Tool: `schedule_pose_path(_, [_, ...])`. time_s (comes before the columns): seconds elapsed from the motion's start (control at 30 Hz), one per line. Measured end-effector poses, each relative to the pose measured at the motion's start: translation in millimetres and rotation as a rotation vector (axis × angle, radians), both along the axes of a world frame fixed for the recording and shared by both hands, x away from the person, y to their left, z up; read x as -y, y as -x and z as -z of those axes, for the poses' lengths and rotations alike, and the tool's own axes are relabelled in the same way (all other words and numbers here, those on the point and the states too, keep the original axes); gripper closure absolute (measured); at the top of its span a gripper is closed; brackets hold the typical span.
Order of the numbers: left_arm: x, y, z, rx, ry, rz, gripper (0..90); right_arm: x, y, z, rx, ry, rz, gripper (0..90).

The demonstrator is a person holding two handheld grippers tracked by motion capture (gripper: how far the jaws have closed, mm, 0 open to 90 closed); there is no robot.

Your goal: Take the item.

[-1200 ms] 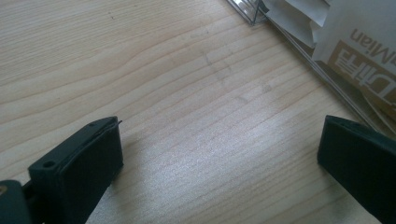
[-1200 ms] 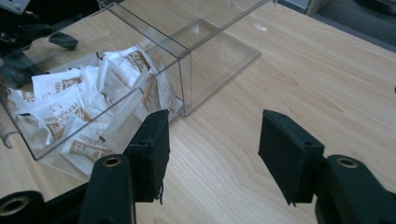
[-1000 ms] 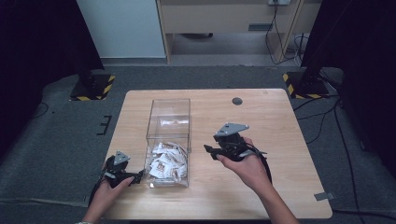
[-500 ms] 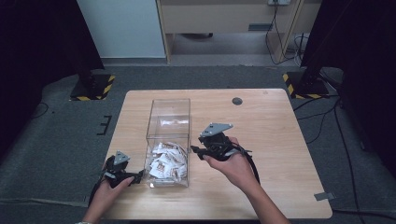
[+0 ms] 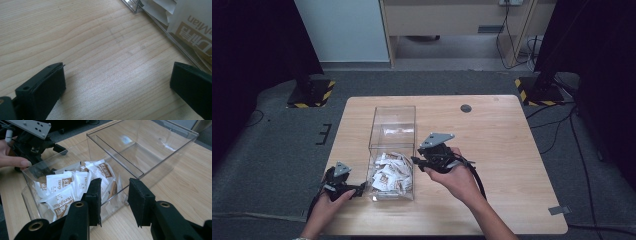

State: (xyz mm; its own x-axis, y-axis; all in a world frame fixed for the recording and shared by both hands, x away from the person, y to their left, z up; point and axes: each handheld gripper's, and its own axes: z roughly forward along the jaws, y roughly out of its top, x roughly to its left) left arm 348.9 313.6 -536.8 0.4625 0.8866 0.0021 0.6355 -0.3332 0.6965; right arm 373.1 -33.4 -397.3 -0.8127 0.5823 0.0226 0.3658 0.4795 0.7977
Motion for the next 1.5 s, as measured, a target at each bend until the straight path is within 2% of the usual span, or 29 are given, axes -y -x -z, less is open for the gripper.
schedule_pose_path(0.57, [0.0,0.0,0.0,0.000,0.000,0.000,0.0,-27.3,4.5,5.2,-0.003,0.004,-0.055,66.3])
schedule_pose_path(1.03, [0.0,0.0,0.0,0.000,0.000,0.000,0.0,-49.2,1.4,21.3,-0.016,0.037,-0.071,65.9])
schedule_pose_path(1.5, [0.0,0.0,0.0,0.000,0.000,0.000,0.0,-61.1,-3.3,34.8,-0.036,0.060,-0.073,66.4])
